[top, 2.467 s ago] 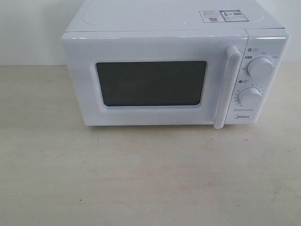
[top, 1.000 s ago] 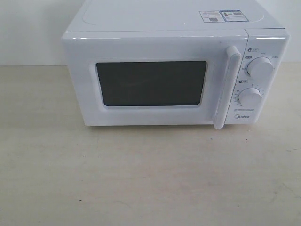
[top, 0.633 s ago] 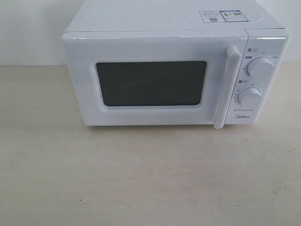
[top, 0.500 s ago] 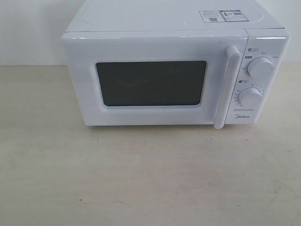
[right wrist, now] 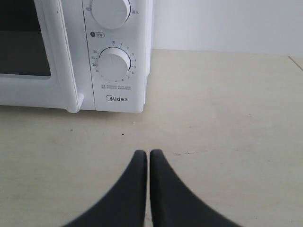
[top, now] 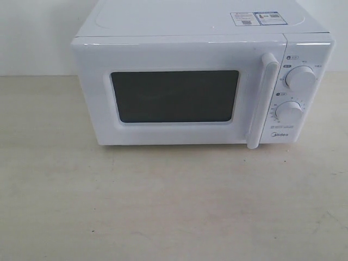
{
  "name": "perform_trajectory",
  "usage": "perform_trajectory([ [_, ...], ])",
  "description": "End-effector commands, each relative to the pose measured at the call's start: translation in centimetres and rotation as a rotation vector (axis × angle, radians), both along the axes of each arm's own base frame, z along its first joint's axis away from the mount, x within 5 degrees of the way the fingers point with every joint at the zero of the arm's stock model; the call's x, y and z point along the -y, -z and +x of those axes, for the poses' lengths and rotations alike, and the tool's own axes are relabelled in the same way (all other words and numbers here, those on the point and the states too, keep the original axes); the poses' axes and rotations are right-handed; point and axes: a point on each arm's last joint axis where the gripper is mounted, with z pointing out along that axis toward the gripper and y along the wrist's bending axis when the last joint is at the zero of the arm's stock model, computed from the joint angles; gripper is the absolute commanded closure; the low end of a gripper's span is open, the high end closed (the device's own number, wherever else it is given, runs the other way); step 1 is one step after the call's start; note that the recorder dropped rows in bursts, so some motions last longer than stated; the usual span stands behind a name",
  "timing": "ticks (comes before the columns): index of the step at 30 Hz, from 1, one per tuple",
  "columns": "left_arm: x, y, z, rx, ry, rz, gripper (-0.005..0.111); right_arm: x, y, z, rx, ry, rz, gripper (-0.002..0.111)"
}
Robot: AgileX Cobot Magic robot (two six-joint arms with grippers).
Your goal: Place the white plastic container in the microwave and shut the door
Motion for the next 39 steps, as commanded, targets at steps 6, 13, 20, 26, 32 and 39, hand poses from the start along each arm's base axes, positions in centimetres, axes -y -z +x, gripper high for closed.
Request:
perform_trajectory([
  [6,-0.44,0.12,0.01,0.005,-0.023,0.128,0.102,0.01,-0.07,-0.02,0.011,0.0,-0.004,0.108],
  [13,-0.43,0.12,0.01,0.005,-0.023,0.125,0.102,0.01,-0.07,-0.02,0.01,0.0,-0.003,0.108],
  [20,-0.43,0.12,0.01,0.005,-0.023,0.125,0.102,0.01,-0.07,-0.02,0.01,0.0,-0.003,0.108],
  [26,-0.43,0.12,0.01,0.005,-0.023,0.125,0.102,0.01,-0.07,-0.02,0.01,0.0,-0.003,0.108],
  [32,-0.43,0.12,0.01,0.005,-0.023,0.125,0.102,0.01,-0.07,-0.02,0.01,0.0,-0.003,0.108],
  [39,-0.43,0.12,0.01,0.005,-0.023,0.125,0.102,0.01,-0.07,-0.02,0.01,0.0,-0.003,0.108],
])
